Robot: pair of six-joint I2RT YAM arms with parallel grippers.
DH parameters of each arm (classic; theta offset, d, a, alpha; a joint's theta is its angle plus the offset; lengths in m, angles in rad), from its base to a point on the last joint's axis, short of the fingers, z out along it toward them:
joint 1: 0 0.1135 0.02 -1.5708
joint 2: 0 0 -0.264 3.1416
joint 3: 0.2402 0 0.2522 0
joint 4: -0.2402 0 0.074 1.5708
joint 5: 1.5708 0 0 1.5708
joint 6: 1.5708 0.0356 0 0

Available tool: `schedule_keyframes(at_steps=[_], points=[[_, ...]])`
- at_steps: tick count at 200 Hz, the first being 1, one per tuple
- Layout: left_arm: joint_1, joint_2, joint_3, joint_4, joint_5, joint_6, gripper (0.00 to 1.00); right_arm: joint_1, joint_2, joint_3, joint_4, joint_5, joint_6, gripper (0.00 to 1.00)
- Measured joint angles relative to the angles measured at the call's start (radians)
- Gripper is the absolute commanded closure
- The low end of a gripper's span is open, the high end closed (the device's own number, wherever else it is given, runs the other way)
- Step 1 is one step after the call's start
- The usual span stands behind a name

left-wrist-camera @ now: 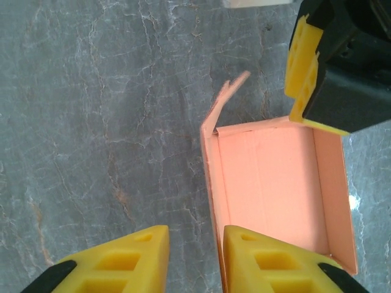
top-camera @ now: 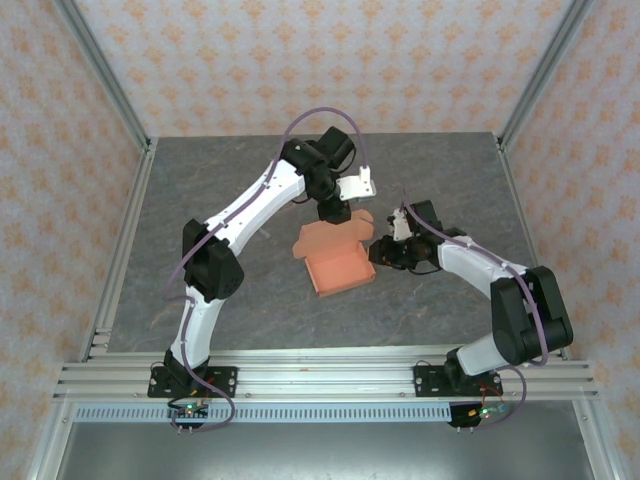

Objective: Fold the paper box

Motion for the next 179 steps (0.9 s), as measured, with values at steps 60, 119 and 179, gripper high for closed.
schedule_keyframes(at_steps=[60,119,179], points=[[0.000,-0.023,-0.008,0.012,0.011,-0.055,0.52,0.047,0.064,0.025,0.012,0.013,-0.050,0.73],[0.000,-0.224,-0.101,0.092,0.018,-0.110,0.51,0.050,0.088,0.038,0.018,0.021,-0.091,0.79],[0.000,-0.285,-0.161,0.134,-0.003,-0.146,0.51,0.058,0.090,0.038,0.018,0.048,-0.106,0.79]])
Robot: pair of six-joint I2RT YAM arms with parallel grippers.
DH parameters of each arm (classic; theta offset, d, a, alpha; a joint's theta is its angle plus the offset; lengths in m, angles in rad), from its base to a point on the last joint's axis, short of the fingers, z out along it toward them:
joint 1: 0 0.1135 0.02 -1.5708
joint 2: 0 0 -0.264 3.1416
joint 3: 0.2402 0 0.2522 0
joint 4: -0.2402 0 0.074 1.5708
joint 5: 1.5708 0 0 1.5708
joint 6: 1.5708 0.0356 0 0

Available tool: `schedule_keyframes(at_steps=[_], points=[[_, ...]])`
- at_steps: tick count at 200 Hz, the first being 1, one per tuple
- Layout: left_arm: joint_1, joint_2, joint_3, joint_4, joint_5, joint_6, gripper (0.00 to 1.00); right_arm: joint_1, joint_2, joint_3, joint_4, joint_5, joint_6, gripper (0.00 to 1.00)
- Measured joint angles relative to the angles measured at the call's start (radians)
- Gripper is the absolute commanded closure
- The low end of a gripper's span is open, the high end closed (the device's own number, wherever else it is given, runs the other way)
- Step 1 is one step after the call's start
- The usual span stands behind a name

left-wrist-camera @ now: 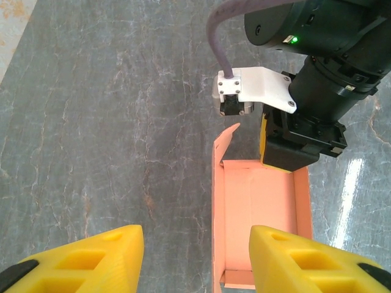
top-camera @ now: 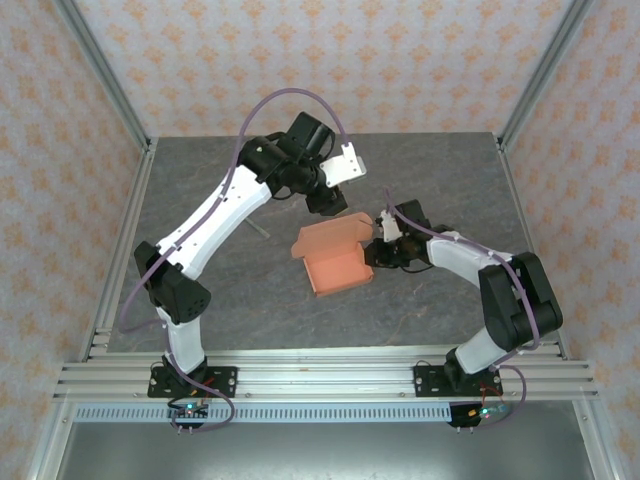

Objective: Fold the paper box

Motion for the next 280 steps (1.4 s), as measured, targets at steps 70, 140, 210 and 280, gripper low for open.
schedule_keyframes(at_steps=[70,140,210,280], points=[[0.000,-0.058,-0.103,0.035,-0.036,-0.034,0.51,0.037,0.009,0.000,0.012,0.053,-0.004,0.82],[0.000,-0.181,-0.233,0.099,-0.085,-0.083,0.51,0.086,0.002,0.000,0.023,0.184,-0.003,0.87],[0.000,-0.289,-0.373,0.158,-0.151,-0.141,0.51,0.204,-0.031,0.000,-0.002,0.457,0.024,0.88],[0.001,-0.368,-0.470,0.204,-0.216,-0.224,0.51,0.303,0.024,0.063,-0.062,0.672,0.058,0.88]])
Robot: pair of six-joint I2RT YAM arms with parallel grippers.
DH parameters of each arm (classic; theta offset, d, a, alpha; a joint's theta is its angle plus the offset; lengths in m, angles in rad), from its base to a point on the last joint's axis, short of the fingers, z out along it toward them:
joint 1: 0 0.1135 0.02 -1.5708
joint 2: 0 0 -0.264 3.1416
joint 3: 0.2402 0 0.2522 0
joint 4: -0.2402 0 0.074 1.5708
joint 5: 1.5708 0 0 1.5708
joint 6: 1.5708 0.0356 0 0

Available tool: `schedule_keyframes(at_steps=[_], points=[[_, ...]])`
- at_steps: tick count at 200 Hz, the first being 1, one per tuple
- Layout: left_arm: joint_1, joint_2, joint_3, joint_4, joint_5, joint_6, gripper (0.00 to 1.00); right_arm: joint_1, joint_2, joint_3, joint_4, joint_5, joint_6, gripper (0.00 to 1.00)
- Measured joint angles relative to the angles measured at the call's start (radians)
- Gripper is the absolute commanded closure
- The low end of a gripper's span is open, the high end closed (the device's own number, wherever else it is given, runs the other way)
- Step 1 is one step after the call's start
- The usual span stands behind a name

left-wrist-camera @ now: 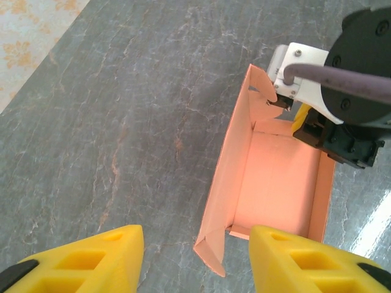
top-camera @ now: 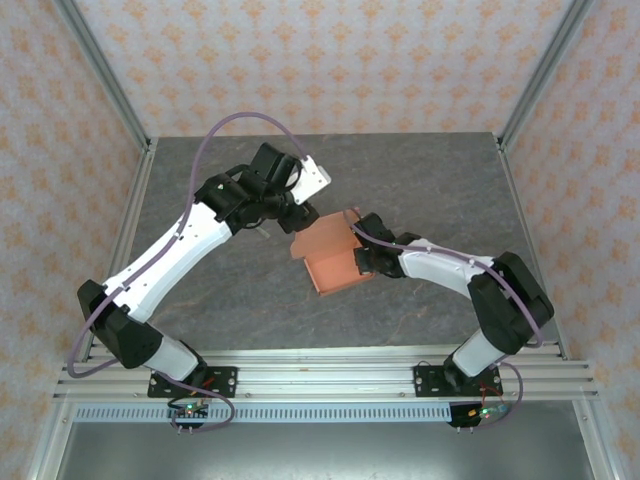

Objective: Fold the paper box

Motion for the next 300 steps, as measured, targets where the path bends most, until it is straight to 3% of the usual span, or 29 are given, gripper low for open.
schedule_keyframes(at_steps=[69,205,255,300], points=[[0.018,-0.018,-0.032,0.016,-0.038,-0.074,0.51,0.038,0.029,0.024,-0.036,0.113,0.023,0.87],[0.040,-0.038,-0.060,0.035,-0.056,-0.161,0.51,0.038,-0.029,0.042,-0.101,0.073,0.024,0.56],[0.059,-0.061,-0.066,0.056,-0.056,-0.224,0.51,0.019,-0.077,0.044,-0.108,0.003,0.004,0.44],[0.121,-0.146,-0.188,0.118,-0.048,-0.338,0.50,-0.093,-0.141,0.043,-0.116,-0.185,-0.052,0.35]])
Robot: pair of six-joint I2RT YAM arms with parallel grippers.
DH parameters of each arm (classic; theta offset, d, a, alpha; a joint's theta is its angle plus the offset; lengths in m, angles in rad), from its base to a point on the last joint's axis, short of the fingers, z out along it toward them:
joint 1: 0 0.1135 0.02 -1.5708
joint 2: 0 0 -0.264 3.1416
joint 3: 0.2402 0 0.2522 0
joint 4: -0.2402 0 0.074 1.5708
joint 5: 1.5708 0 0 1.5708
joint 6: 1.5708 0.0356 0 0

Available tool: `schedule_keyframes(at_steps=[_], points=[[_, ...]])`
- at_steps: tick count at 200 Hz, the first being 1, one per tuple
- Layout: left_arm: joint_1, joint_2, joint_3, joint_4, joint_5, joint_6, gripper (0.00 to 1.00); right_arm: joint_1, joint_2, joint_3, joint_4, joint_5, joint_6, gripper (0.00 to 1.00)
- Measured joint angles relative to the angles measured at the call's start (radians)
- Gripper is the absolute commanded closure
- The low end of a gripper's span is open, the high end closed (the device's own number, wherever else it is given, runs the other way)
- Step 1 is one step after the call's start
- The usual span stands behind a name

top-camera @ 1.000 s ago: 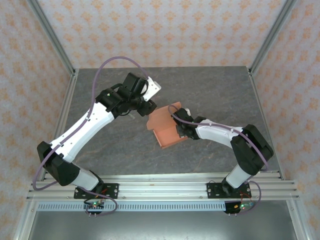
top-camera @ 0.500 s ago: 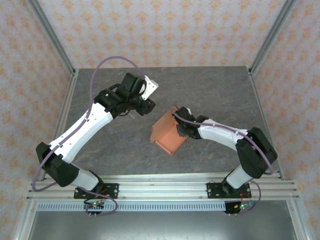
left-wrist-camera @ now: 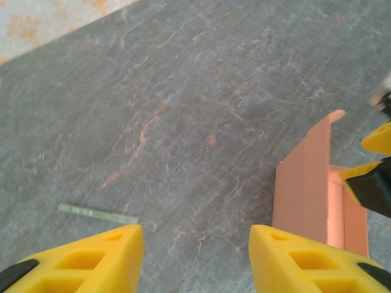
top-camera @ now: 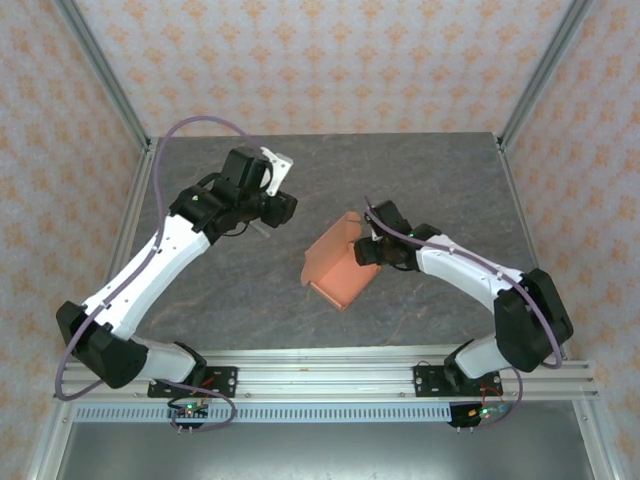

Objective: Fold the paper box

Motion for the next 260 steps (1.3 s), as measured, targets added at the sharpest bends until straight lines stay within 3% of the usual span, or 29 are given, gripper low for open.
schedule_keyframes(at_steps=[27,54,122,191,260], points=[[0.065,-0.098,-0.161,0.054,0.009,-0.097,0.48,-0.068,-0.015,-0.006,-0.016,-0.154,-0.013,0.34],[0.117,-0.166,-0.296,0.076,0.007,-0.177,0.48,-0.070,-0.022,-0.018,-0.058,-0.253,-0.016,0.35],[0.154,-0.183,-0.411,0.153,-0.026,-0.285,0.46,0.108,-0.212,-0.228,-0.094,-0.367,0.050,0.35],[0.194,-0.129,-0.418,0.246,-0.055,-0.342,0.45,0.267,-0.058,-0.272,0.154,-0.400,0.169,0.38],[0.254,-0.034,-0.425,0.324,-0.114,-0.365,0.44,0.288,0.096,-0.186,0.357,-0.367,0.221,0.40]])
